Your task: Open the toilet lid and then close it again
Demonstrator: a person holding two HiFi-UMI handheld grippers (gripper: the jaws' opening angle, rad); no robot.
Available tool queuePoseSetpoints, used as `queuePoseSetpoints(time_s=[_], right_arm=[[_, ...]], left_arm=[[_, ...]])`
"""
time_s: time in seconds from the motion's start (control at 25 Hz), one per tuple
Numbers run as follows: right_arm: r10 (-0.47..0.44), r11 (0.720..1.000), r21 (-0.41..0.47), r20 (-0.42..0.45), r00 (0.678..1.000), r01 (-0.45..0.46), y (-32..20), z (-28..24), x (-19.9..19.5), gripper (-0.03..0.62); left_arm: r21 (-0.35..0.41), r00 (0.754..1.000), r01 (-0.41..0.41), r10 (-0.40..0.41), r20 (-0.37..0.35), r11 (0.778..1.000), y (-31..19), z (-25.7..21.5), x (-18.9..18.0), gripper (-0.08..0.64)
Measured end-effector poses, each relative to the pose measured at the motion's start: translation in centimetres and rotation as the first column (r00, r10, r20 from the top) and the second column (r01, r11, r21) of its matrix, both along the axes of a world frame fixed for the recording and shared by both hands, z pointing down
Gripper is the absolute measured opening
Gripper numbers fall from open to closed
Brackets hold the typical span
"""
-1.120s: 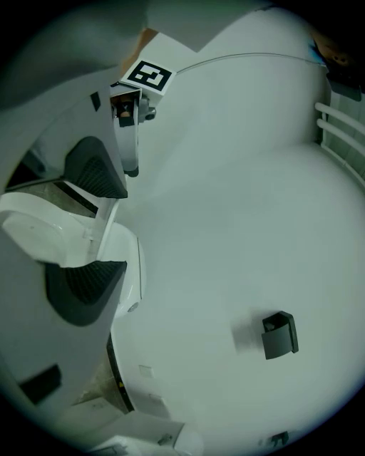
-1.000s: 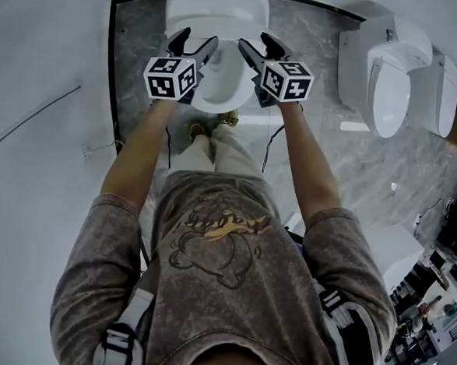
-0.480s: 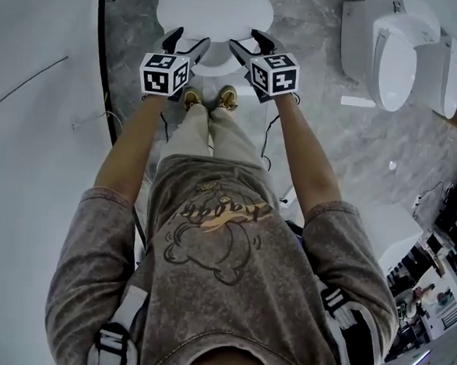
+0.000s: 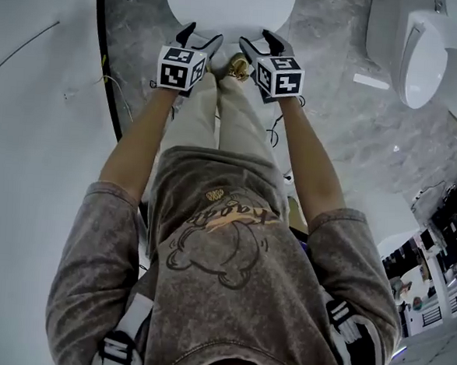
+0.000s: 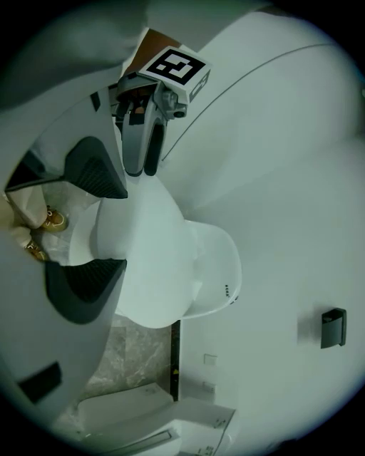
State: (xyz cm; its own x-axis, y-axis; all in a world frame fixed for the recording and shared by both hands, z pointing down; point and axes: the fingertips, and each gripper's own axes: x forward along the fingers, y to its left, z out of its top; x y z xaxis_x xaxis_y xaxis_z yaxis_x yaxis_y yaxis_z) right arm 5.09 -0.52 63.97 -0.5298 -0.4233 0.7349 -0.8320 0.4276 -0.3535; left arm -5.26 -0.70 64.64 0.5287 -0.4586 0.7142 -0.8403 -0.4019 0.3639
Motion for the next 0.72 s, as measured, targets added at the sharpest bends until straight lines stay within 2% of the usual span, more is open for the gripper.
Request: queuePoseSetpoints(time_s=[0.16,0.48,0.72], right_arm=[[-0.002,0.999,-0.052,-0.044,0.999,0.000,1.4,4.6,-0.4,0.273],[0.018,0.991,-0.128,-0.071,0.997,-0.027,3.1,11.5,-1.1,0.273],[0.057,0.987,-0.148,-0.069,0.996,-0.067,3.2,15.2,-1.2,0.272]], left_arm=[[-0.053,1.000,0.005,-0.005,0.004,0.999,1.4,4.5,-0.4,0.308],[-0.123,0.996,0.092,-0.093,-0.001,0.988,2.8,11.3,-1.3,0.307],[-0.140,0.996,0.084,-0.084,0.006,0.987,3.1,14.7,-1.5,0.307]])
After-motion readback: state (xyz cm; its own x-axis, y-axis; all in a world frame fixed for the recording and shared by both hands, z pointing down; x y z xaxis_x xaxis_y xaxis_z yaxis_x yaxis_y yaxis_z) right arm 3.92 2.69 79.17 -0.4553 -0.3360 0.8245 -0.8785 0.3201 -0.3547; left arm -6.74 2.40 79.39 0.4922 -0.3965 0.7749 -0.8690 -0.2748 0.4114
